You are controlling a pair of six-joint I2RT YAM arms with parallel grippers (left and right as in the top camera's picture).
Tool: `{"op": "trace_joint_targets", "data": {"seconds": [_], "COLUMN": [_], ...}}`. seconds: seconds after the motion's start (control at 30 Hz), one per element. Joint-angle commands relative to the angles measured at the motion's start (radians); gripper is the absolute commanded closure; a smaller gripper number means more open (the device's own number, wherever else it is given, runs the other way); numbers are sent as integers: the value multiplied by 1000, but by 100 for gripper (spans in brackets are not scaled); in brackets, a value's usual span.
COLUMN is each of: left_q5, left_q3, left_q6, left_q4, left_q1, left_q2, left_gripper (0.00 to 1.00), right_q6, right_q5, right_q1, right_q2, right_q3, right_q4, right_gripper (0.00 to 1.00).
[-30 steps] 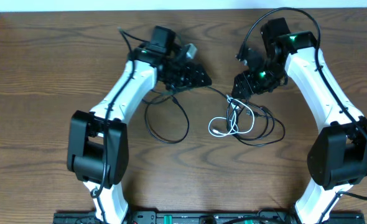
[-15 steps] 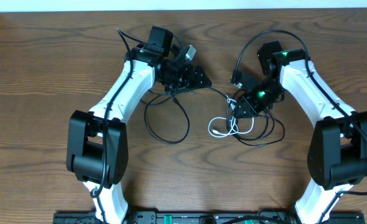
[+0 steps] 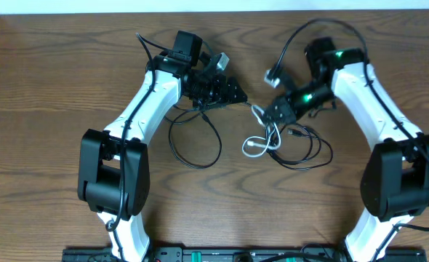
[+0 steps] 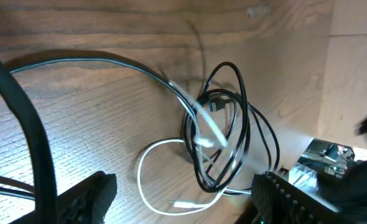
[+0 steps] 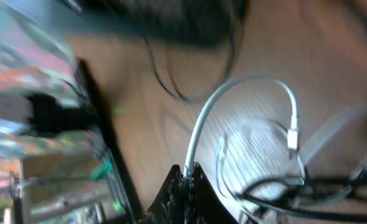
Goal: Untangle cables
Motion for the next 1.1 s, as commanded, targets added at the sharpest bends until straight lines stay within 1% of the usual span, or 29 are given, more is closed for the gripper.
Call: {"op": "trace_joint_targets", "data": {"seconds": [0.0, 0.1, 0.17, 0.2, 0.27, 0.33, 0.4, 0.47, 0.6, 0.63, 0.7, 0.77, 0.87, 0.97, 1.03, 1.07], "left_q5": [22, 22, 22, 22, 21, 21, 21, 21, 10, 10, 5, -16, -16, -16, -17, -17], "left_q3": [-1, -1, -1, -1, -1, -1, -1, -1, -1, -1, -1, -2, -1, -2, -2, -2], "left_q6": [25, 25, 25, 25, 25, 25, 25, 25, 45, 54, 63, 72, 84, 105, 105, 129], "left_q4": [-6, -6, -6, -5, -2, 5, 8, 8, 9, 9, 10, 8, 9, 9, 18, 39], "left_q1": [-1, -1, -1, -1, -1, -1, -2, -6, -36, -43, -57, -76, -86, -94, -101, -112], "left_q2": [9, 9, 9, 9, 9, 9, 9, 9, 10, 10, 10, 10, 10, 10, 10, 10], "left_gripper": [25, 25, 25, 25, 25, 25, 25, 25, 25, 25, 25, 24, 24, 23, 21, 20], "right_q6": [-21, -2, 60, 135, 226, 338, 392, 470, 540, 554, 592, 609, 621, 620, 619, 611], "right_q5": [-274, -445, -480, -437, -335, -192, -131, -85, -77, -63, 19, 114, 165, 167, 167, 167], "right_q1": [-69, -129, -165, -182, -188, -185, -179, -183, -191, -191, -190, -189, -201, -219, -222, -222], "right_q2": [-16, -16, -16, -16, -16, -16, -18, -18, -19, -19, -19, -19, -19, -19, -19, -19], "right_q3": [87, 130, 158, 185, 223, 306, 385, 509, 699, 721, 797, 902, 985, 1063, 1091, 1098], "right_q4": [-7, -6, -6, 4, 14, 15, 12, 13, 6, 6, -6, -53, -77, -114, -145, -168], "right_gripper": [99, 99, 99, 99, 99, 99, 99, 99, 99, 99, 99, 99, 99, 99, 99, 99]}}
